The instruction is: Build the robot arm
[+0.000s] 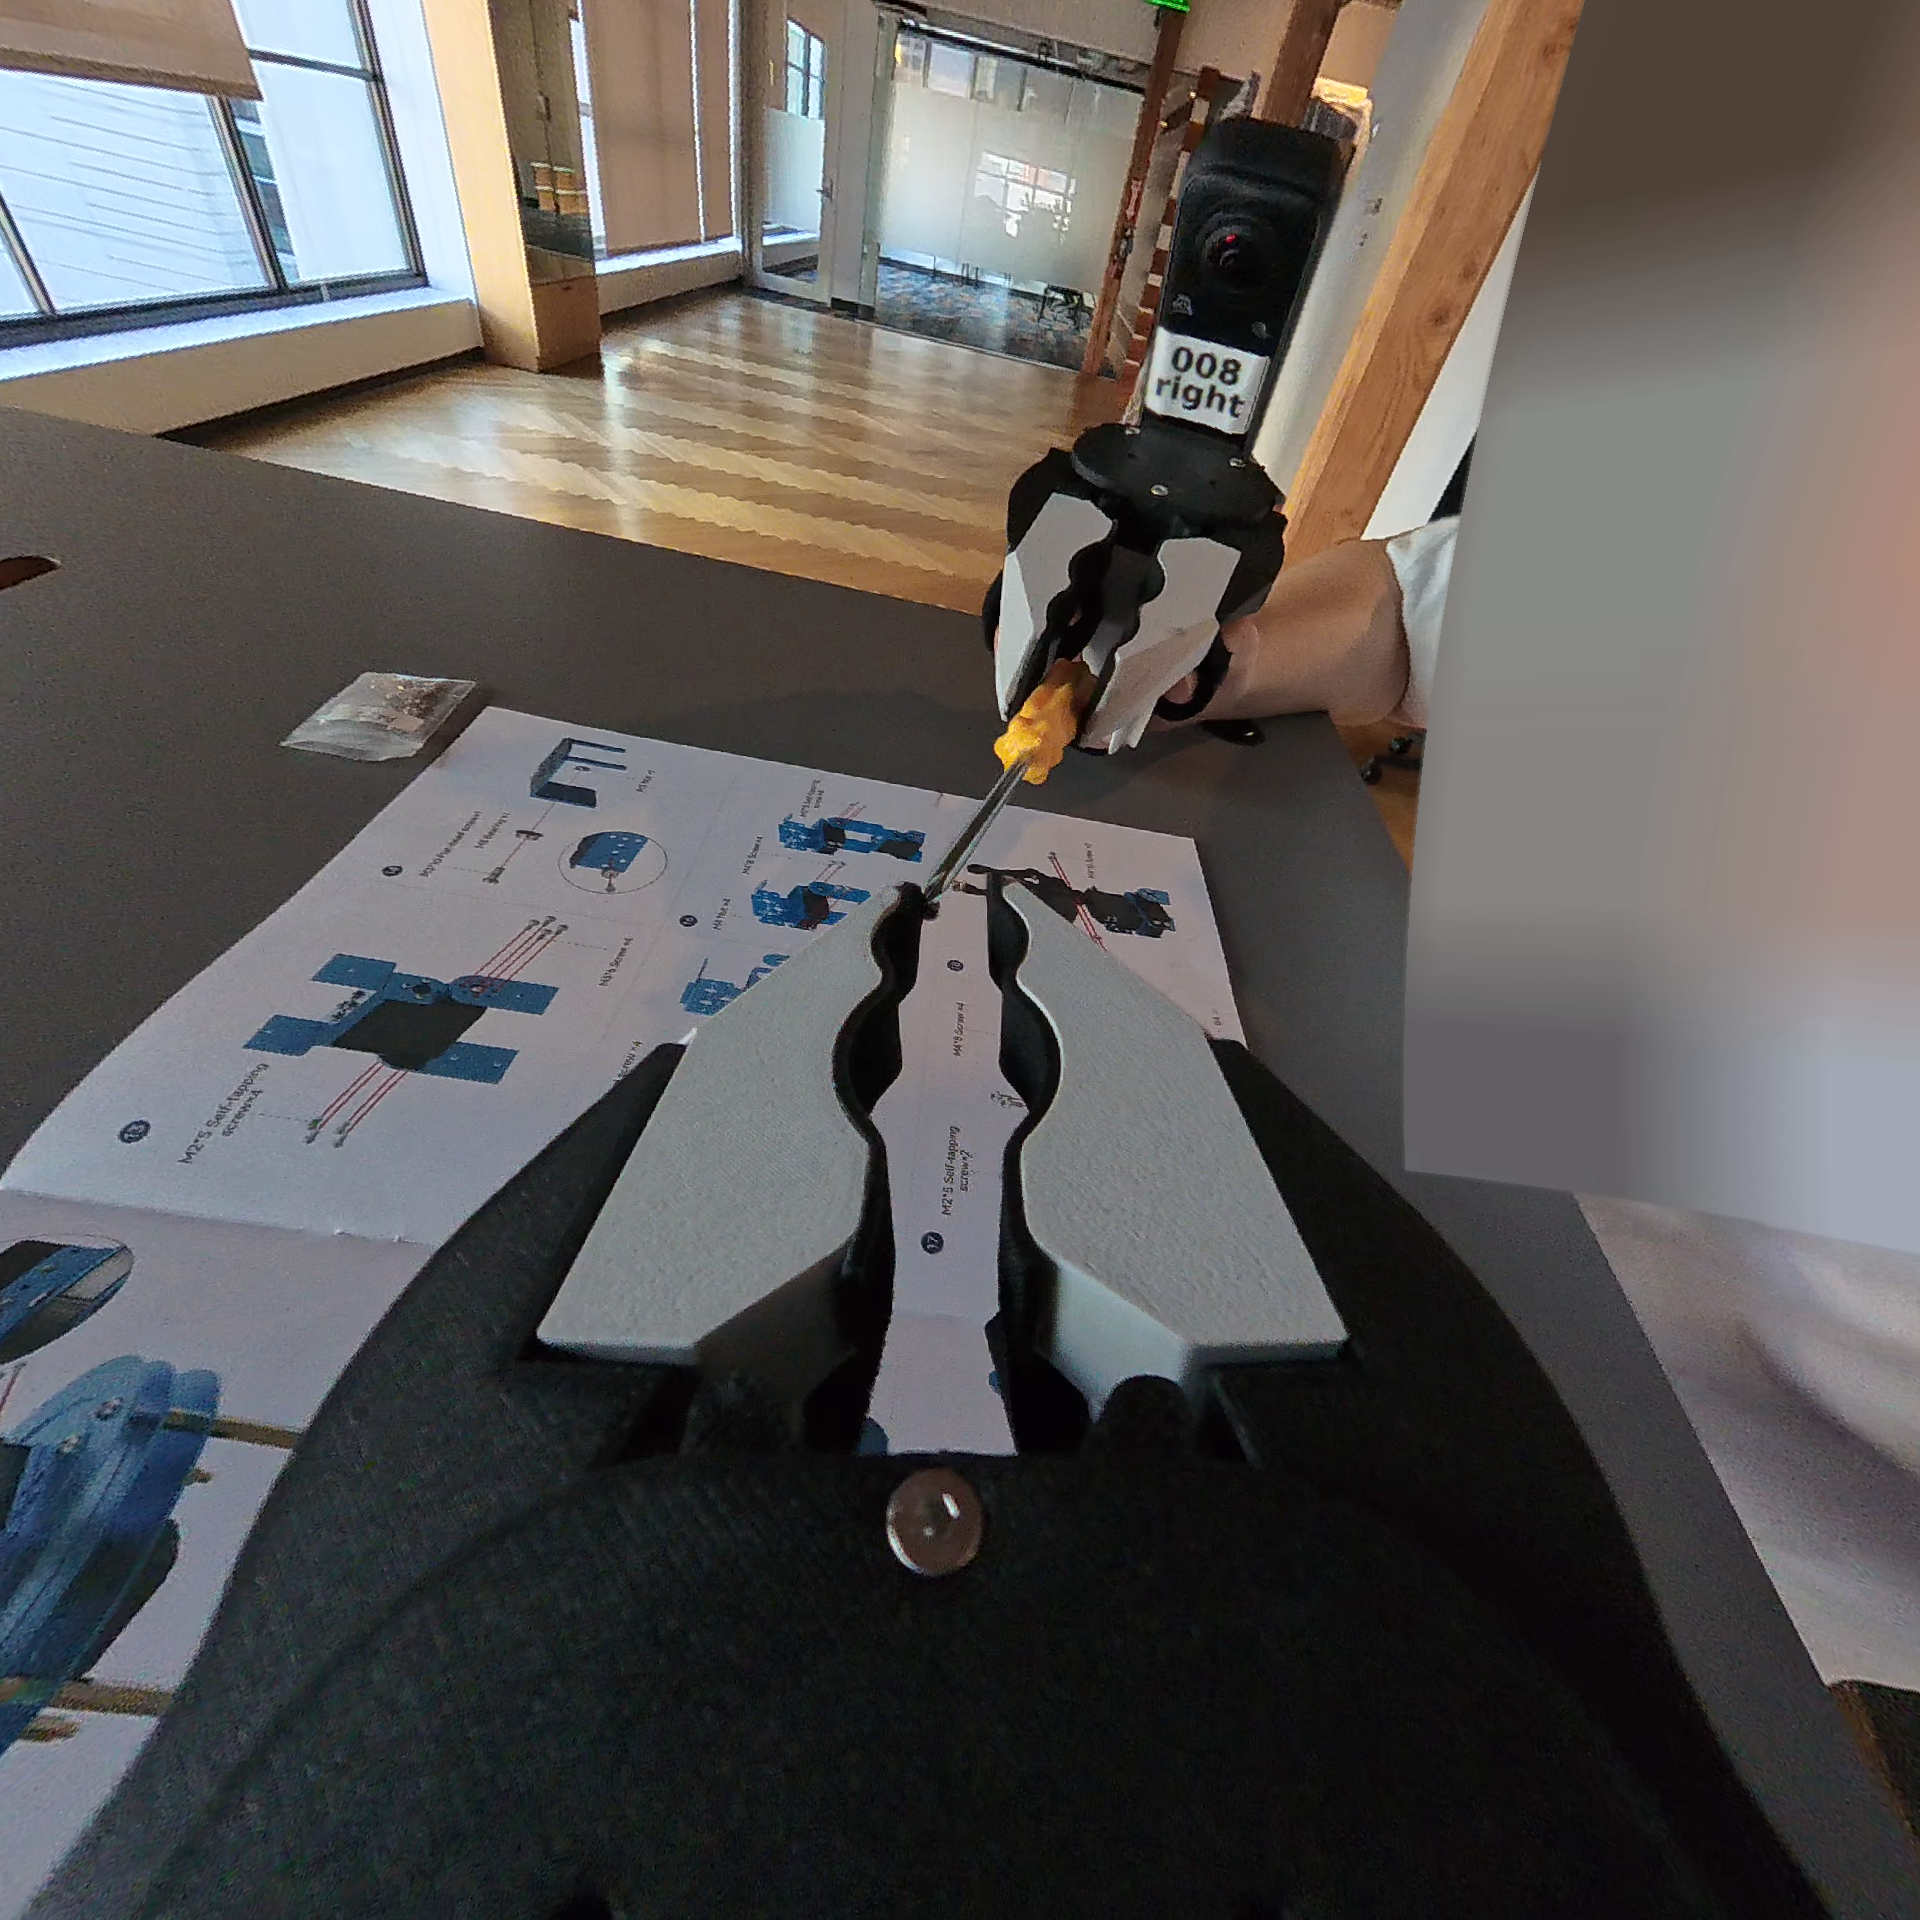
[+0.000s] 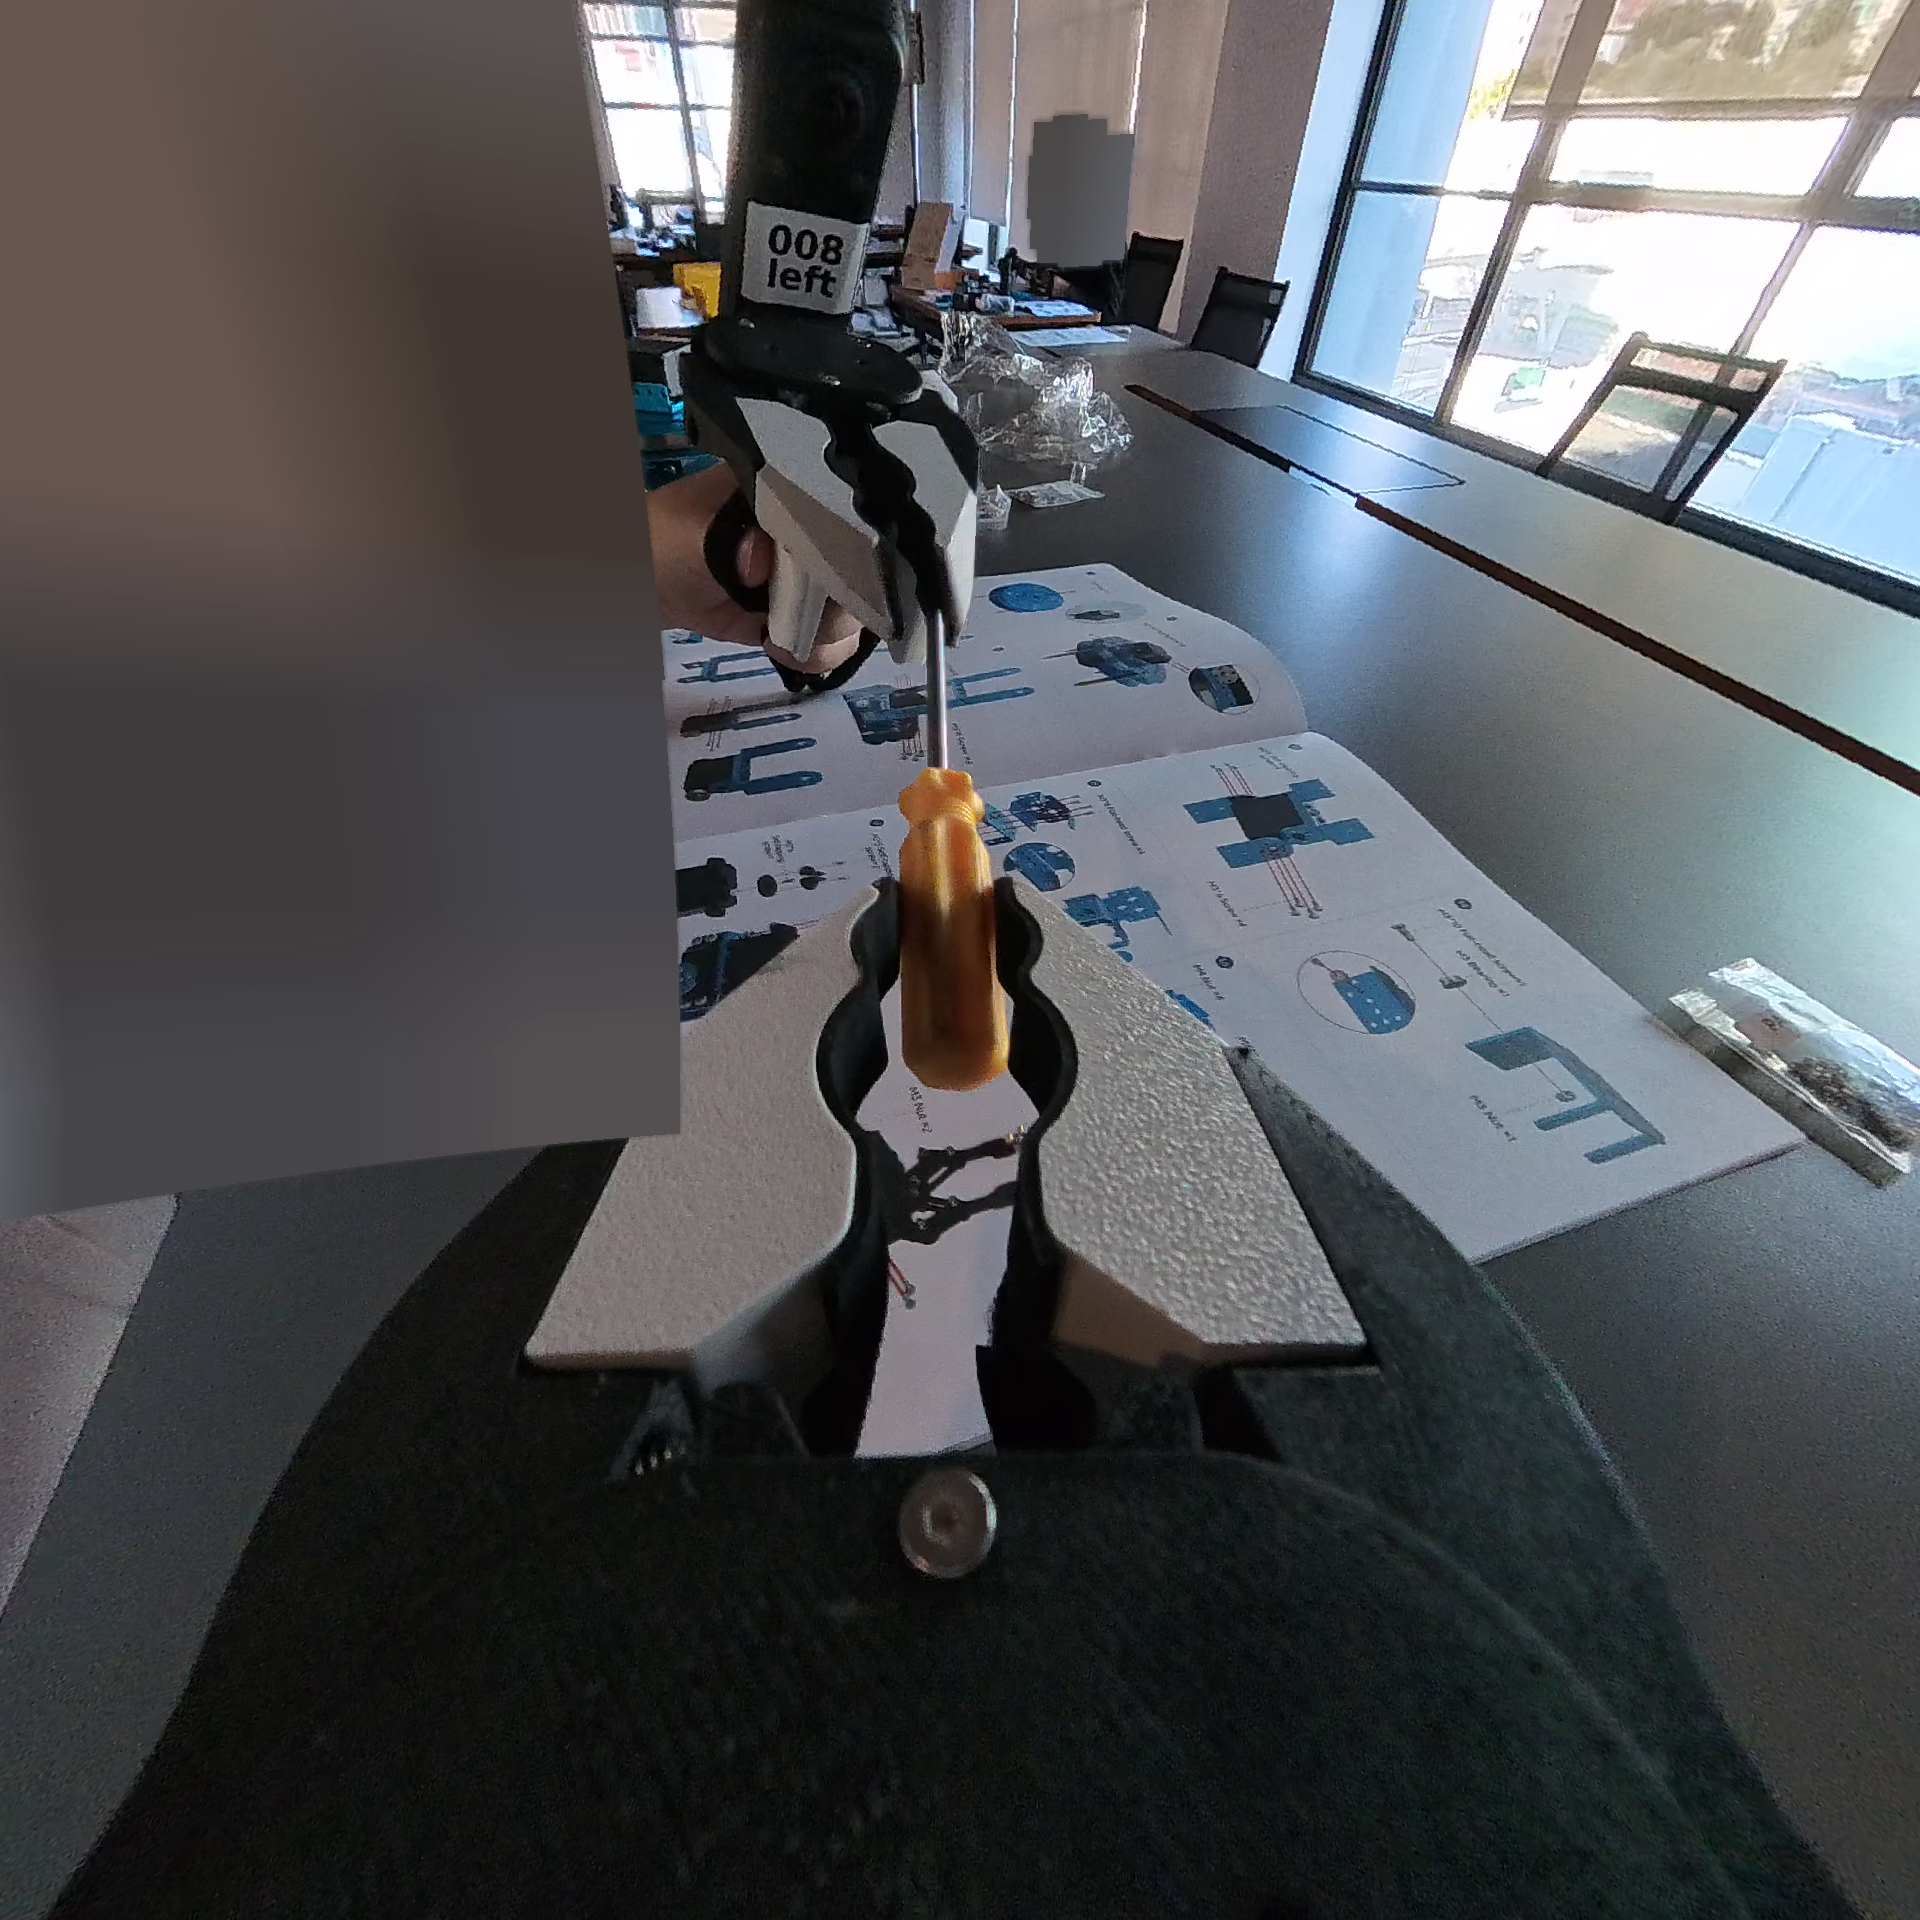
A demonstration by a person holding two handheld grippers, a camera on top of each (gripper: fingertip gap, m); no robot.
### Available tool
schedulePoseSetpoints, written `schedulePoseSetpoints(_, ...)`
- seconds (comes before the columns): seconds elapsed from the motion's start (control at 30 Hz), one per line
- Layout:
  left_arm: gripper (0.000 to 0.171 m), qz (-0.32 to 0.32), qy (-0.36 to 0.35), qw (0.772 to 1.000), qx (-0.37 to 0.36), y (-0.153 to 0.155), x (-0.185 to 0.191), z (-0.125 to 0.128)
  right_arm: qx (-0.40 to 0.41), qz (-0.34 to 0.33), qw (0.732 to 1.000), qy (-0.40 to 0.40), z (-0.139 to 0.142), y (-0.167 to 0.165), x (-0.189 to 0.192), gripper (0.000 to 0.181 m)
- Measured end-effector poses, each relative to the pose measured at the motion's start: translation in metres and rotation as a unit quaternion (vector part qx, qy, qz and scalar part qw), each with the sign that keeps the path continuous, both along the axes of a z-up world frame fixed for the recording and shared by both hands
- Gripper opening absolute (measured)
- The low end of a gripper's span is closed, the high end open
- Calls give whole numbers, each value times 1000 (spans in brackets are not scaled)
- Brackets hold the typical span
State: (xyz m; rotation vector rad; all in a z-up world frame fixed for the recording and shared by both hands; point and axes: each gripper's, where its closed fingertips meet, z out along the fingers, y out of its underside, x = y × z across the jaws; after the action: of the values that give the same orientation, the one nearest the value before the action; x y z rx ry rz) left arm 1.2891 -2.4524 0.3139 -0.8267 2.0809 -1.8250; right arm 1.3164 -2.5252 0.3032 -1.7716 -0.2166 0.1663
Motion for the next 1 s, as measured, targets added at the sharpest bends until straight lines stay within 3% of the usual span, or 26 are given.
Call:
schedulePoseSetpoints(0.23, 18, 9, 0, 1000, 26, 5, 0, -3, 9, 8, 999, 32, 7, -7, -3, 17)
schedulePoseSetpoints(0.37, 11, 7, -29, 999, 32, 5, -5, 5, 16, 17, 999, 47, 13, -11, -5, 16)
schedulePoseSetpoints(0.73, 12, -33, -1, 996, -78, -19, -14, 24, 50, 32, 996, 67, 30, -11, -20, 16)
schedulePoseSetpoints(1.0, 9, -25, -51, 989, -135, -24, -19, 46, 82, 51, 987, 131, 44, -14, -19, 17)
